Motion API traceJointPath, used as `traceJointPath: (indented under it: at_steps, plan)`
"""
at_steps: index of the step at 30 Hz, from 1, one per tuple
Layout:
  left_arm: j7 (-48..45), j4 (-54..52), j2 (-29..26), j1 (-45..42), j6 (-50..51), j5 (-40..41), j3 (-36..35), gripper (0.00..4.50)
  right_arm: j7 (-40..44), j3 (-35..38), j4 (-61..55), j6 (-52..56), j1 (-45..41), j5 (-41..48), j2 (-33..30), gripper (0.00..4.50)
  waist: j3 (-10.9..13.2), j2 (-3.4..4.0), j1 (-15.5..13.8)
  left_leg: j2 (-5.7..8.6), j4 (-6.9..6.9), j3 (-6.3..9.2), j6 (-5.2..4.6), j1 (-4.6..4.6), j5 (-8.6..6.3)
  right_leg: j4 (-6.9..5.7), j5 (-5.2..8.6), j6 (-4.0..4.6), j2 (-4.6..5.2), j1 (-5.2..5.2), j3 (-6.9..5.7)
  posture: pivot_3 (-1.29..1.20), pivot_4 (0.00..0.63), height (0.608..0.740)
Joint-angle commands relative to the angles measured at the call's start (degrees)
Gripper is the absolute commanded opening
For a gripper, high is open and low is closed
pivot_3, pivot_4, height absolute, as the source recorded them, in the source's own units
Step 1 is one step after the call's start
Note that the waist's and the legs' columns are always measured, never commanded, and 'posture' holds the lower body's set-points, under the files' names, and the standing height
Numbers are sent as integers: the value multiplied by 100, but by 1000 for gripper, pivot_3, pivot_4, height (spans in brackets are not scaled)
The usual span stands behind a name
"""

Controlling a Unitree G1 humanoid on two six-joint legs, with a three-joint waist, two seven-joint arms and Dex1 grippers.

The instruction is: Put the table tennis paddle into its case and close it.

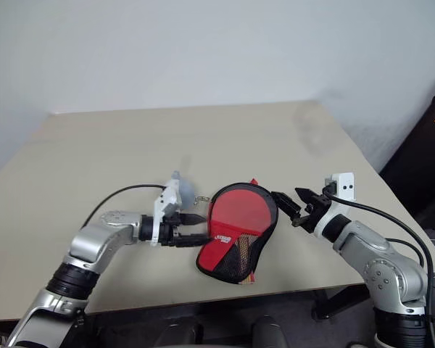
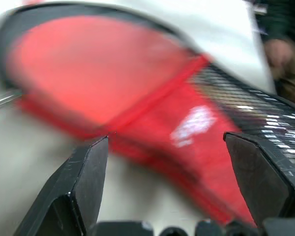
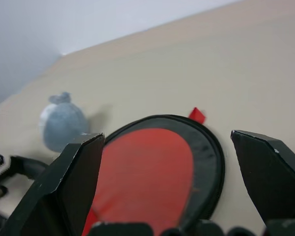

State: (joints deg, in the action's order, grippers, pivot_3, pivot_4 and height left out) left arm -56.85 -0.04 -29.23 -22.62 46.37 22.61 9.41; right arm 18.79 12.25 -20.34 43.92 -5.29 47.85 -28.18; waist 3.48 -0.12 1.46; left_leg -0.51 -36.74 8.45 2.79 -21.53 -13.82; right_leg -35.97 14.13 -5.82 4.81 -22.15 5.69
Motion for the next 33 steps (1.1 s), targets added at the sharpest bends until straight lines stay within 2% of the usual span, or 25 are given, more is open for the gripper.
traceJointPath:
  at_steps: [1, 7, 15, 18, 25, 28, 33]
  plan:
    - [382, -219, 21, -232, 1119, 448, -389, 3955, -28, -2, 73, -186, -226, -250, 62, 4467, 0, 0, -3, 0, -1, 0, 0, 0, 0, 0, 0, 0, 0, 0, 0, 0, 0, 740]
    - [986, -193, 482, -221, 1987, 653, -416, 3955, -33, -116, 195, -230, -350, -579, 207, 4467, -1, 1, -13, 0, -1, 1, 1, 0, 0, 0, -1, 0, 0, 1, -1, 0, 0, 740]
    - [1497, 20, 1262, -372, 3321, 1244, -904, 3955, -48, -86, 288, -134, -419, -767, 272, 4467, -4, 7, -14, 4, -4, 5, 1, 3, 1, 1, -1, 0, 1, 8, -2, 0, 0, 740]
    - [1647, 298, 1465, -512, 4164, 1382, -975, 3955, -111, -58, 269, -81, -363, -800, 283, 4467, -6, 9, -14, 5, -5, 4, 1, 5, 1, -1, -1, 0, 1, 9, -2, 0, 0, 740]
    - [1800, 457, 1684, -629, 4534, 1467, -1166, 3955, -189, -61, 286, -86, -299, -890, 338, 4467, -8, 12, -12, 6, -4, 4, 2, 6, 1, 3, -1, 0, 1, 11, -2, 0, 0, 740]
    - [1795, 523, 1768, -644, 4590, 1557, -1168, 3428, -254, -101, 380, -110, -353, -1016, 374, 4500, -8, 12, -11, 6, -4, 4, 2, 6, 0, 4, -1, 0, 1, 12, -2, 0, 0, 740]
    - [1879, 673, 1879, -660, 4613, 1702, -1310, 1755, -324, -124, 419, -85, -380, -1189, 418, 4500, -7, 12, -5, 6, -5, 4, 2, 3, 1, 3, -1, 1, 2, 8, -2, 0, 0, 740]
